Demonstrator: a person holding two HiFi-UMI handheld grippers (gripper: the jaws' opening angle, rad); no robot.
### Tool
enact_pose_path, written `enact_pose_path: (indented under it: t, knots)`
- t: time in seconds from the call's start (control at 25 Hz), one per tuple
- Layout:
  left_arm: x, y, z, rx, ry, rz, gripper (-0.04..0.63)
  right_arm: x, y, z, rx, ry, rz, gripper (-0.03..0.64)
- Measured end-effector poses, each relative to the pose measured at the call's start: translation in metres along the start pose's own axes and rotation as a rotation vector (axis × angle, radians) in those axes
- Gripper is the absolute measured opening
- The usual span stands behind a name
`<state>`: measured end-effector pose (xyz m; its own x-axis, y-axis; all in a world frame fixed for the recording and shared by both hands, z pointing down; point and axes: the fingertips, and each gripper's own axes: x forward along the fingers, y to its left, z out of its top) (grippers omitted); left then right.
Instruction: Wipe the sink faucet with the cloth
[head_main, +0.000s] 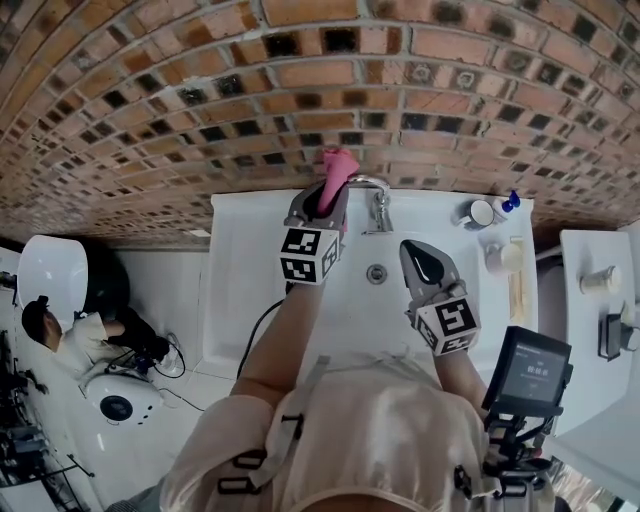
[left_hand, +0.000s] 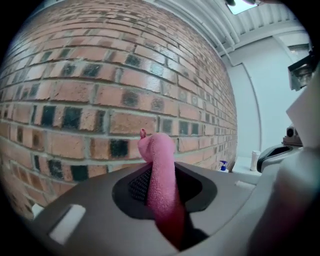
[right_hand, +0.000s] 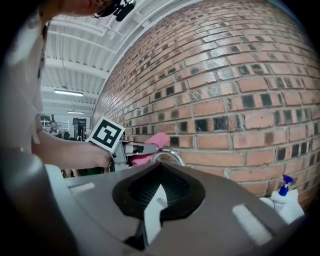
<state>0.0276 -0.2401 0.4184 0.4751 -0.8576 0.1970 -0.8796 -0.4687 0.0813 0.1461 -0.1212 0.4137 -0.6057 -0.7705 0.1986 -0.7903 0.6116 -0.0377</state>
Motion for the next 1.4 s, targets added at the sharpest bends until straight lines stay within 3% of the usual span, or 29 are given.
enact_pose_path:
  t: [0.24,0.4,0.64,0.8,0.92,1.04,1.2,1.28,1.4]
  knots:
    - [0.028,-0.06,0.001,0.081,0.025,-0.137,0.089,-0.016,-0.014,-0.006,0.012,0.003,-0.03,-0.009]
    - [0.049,-0.083,-0.037,0.095,0.124,-0.204,0.089,-0.026,-0.032,-0.017,0.031,0.021,-0.061,-0.009]
    - [0.071,-0.085,-0.097,0.167,0.298,-0.21,0.089,-0.03,-0.051,-0.029,0.046,0.029,-0.077,-0.009]
    - [0.074,-0.089,-0.121,0.148,0.378,-0.258,0.091,-0.029,-0.057,-0.036,0.052,0.033,-0.078,-0.009]
    - [0.062,-0.094,-0.097,0.139,0.29,-0.253,0.091,-0.026,-0.057,-0.037,0.056,0.038,-0.069,-0.009]
    - [0.04,-0.09,-0.042,0.13,0.106,-0.209,0.092,-0.02,-0.05,-0.033,0.048,0.03,-0.044,-0.009]
    - [-0.004,-0.041,0.021,0.038,-0.105,-0.04,0.092,-0.008,-0.03,-0.028,0.032,0.022,0.005,-0.009]
    - [-0.021,-0.003,0.023,-0.016,-0.137,0.075,0.092,-0.002,-0.019,-0.028,0.028,0.027,0.032,-0.009]
    - [-0.034,0.043,-0.014,-0.106,-0.072,0.195,0.092,0.005,-0.002,-0.026,0.008,0.029,0.075,-0.009]
